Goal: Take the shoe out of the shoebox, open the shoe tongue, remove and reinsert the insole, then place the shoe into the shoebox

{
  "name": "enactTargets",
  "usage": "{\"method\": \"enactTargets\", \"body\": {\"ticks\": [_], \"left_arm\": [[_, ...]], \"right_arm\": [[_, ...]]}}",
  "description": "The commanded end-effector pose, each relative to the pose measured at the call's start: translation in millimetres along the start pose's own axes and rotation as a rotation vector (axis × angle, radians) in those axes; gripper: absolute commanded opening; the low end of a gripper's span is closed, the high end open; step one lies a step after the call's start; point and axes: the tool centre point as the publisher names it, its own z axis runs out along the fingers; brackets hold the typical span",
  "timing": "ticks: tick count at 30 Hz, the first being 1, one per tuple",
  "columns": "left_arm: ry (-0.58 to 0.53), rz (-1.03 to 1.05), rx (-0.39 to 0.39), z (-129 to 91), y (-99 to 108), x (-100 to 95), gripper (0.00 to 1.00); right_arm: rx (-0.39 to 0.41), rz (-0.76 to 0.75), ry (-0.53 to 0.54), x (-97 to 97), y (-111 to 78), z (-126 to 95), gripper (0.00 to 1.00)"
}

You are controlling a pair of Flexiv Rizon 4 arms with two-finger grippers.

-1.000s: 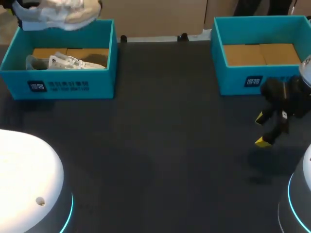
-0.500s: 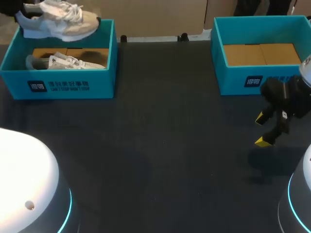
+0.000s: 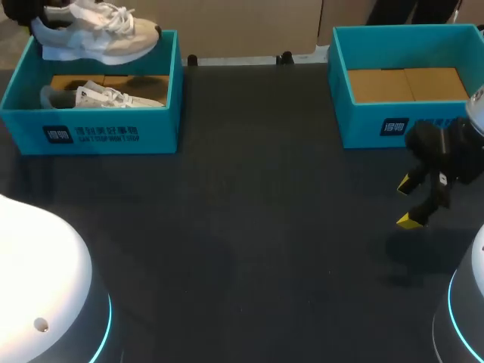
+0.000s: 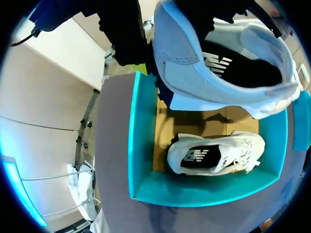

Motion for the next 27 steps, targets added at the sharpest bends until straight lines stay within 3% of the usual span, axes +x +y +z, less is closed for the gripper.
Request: {"method": "enactTargets", "body": {"ticks": [1, 13, 27], "left_arm": [[0.013, -0.009, 0.036, 19, 11, -8.3, 0.0], [0.009, -0.002, 0.055, 27, 4, -10.1, 0.0], [0.011, 0.033, 0.073, 36, -22, -11.0, 0.0]], "right_arm": [[0.002, 0.0, -0.002, 0.6, -0.2, 1, 1.0], [0.002, 0.0, -0.002, 0.6, -0.2, 1, 1.0], [0.002, 0.0, -0.002, 0.6, -0.2, 1, 1.0]]}}
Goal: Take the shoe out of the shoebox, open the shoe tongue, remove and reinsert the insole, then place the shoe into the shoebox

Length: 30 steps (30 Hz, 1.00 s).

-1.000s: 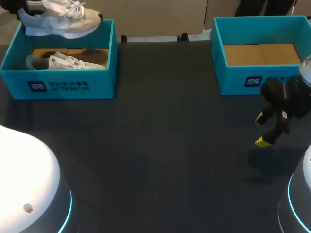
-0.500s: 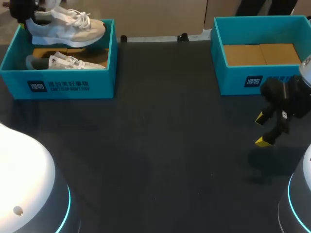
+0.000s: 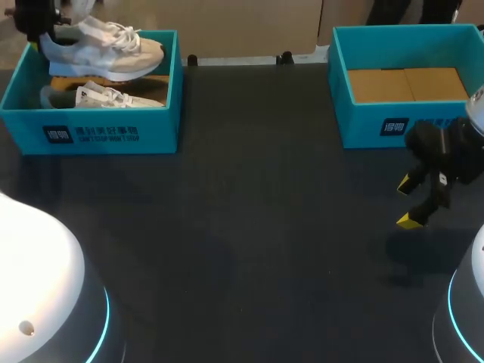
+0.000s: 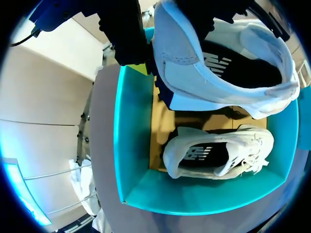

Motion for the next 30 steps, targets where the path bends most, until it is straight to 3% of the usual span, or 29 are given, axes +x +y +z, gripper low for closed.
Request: {"method": "enactTargets", "body": {"ticks": [1, 9, 30], "left_arm": [[-0.001, 0.0, -0.001, 3, -11, 0.4, 0.0], [0.023, -0.014, 0.01, 18, -18, -2.1, 0.0], [0.029, -0.032, 0.022, 50, 12, -16.1, 0.0]], "right_arm": [[0.002, 0.0, -0.002, 0.5, -0.3, 1, 1.0], [0.002, 0.0, -0.002, 0.5, -0.3, 1, 1.0], [0.002, 0.0, -0.002, 0.5, -0.3, 1, 1.0]]}}
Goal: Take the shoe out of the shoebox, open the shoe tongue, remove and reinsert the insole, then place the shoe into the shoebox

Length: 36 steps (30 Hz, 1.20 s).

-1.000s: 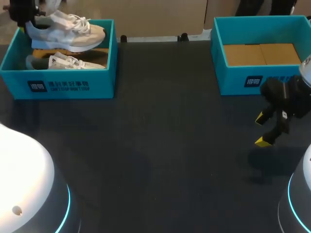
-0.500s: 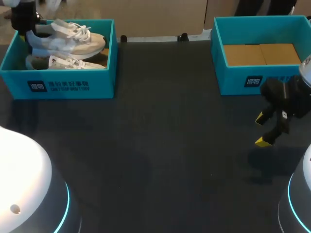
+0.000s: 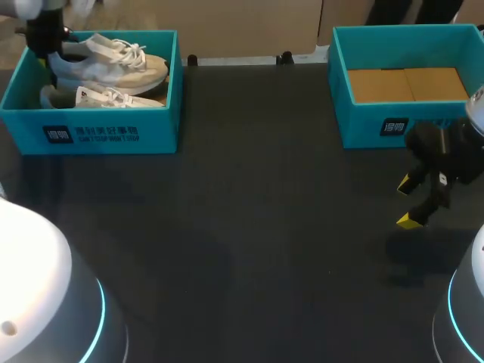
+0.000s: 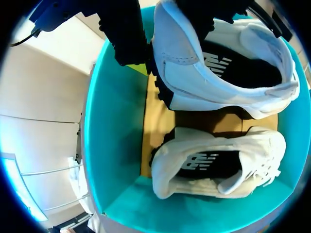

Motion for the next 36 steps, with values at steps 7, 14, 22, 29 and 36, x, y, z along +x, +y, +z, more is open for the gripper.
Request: {"method": "enactTargets", "body": {"ticks": [7, 14, 22, 29, 36], "left_arm": [[-0.001, 0.005, 0.027, 13, 18, -8.2, 0.0], [-0.004, 0.024, 0.031, 20, 19, -10.2, 0.0], [0.0, 0.025, 0.041, 30, 17, -13.3, 0.0], [-0.011, 0.022, 0.052, 37, 18, -13.9, 0.0], [-0.05, 0.024, 0.039, 44, 17, -15.2, 0.06]], "right_arm": [[0.002, 0.0, -0.002, 0.6, -0.3, 1, 1.0], [0.002, 0.0, -0.002, 0.6, -0.3, 1, 1.0], [0.002, 0.0, -0.002, 0.6, -0.3, 1, 1.0], [0.002, 0.0, -0.002, 0.6, -0.3, 1, 1.0], [0.002, 0.0, -0.002, 0.6, -0.3, 1, 1.0]]}}
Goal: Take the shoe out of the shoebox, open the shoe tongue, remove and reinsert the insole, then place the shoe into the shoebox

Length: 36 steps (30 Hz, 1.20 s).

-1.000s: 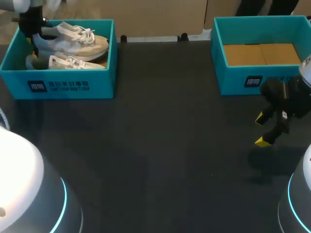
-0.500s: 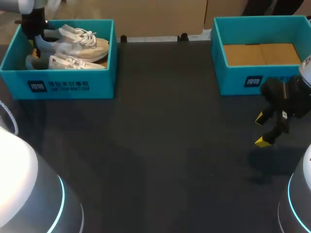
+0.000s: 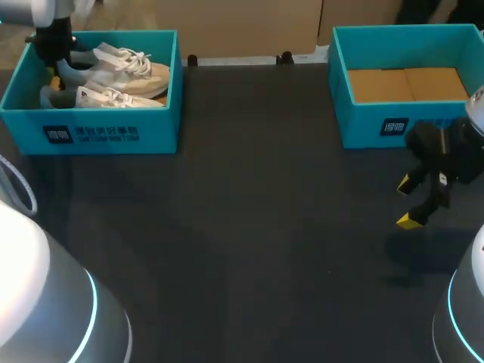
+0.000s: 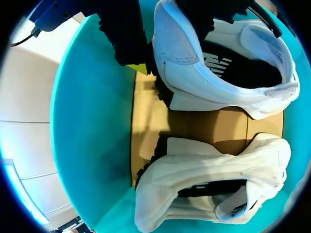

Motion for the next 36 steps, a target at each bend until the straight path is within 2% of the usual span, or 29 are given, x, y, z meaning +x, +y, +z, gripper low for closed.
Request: {"method": "enactTargets", "body": {"ticks": [1, 4, 5, 7, 9, 11, 12, 16, 19, 20, 24, 25, 29, 36], "left_arm": [[-0.017, 0.001, 0.0, 5, 5, 1.7, 0.05], [-0.028, -0.004, 0.001, 6, 5, 1.0, 0.05], [-0.029, -0.004, 0.002, 6, 6, 0.6, 0.11], [-0.032, -0.004, 0.002, 6, 6, 0.2, 0.33], [-0.038, -0.002, 0.003, 5, 6, 0.1, 0.47], [-0.049, 0.001, 0.003, 4, 5, -0.2, 0.74], [-0.05, 0.001, 0.002, 3, 5, -0.6, 0.79], [-0.073, 0.003, 0.002, -8, 2, -4.3, 0.84], [-0.085, -0.002, -0.004, -22, -2, -6.5, 0.98], [-0.093, -0.007, -0.006, -27, -3, -6.6, 1.0], [-0.11, -0.009, -0.022, -52, -12, -4.8, 1.0], [-0.117, -0.012, -0.03, -65, -17, -3.1, 1.0], [-0.162, -0.028, -0.034, -91, -33, 3.0, 1.0], [-0.179, -0.05, -0.03, -119, -70, 15.2, 1.0]], "right_arm": [[0.002, 0.0, -0.002, 0.5, -0.3, 1, 1.0], [0.002, 0.0, -0.002, 0.5, -0.3, 1, 1.0], [0.002, 0.0, -0.002, 0.5, -0.3, 1, 1.0], [0.002, 0.0, -0.002, 0.5, -0.3, 1, 1.0], [0.002, 0.0, -0.002, 0.5, -0.3, 1, 1.0], [0.002, 0.0, -0.002, 0.5, -0.3, 1, 1.0], [0.002, 0.0, -0.002, 0.5, -0.3, 1, 1.0], [0.002, 0.0, -0.002, 0.5, -0.3, 1, 1.0], [0.002, 0.0, -0.002, 0.5, -0.3, 1, 1.0], [0.002, 0.0, -0.002, 0.5, -0.3, 1, 1.0], [0.002, 0.0, -0.002, 0.5, -0.3, 1, 1.0], [0.002, 0.0, -0.002, 0.5, -0.3, 1, 1.0], [0.002, 0.0, -0.002, 0.5, -0.3, 1, 1.0], [0.002, 0.0, -0.002, 0.5, -0.3, 1, 1.0]]}}
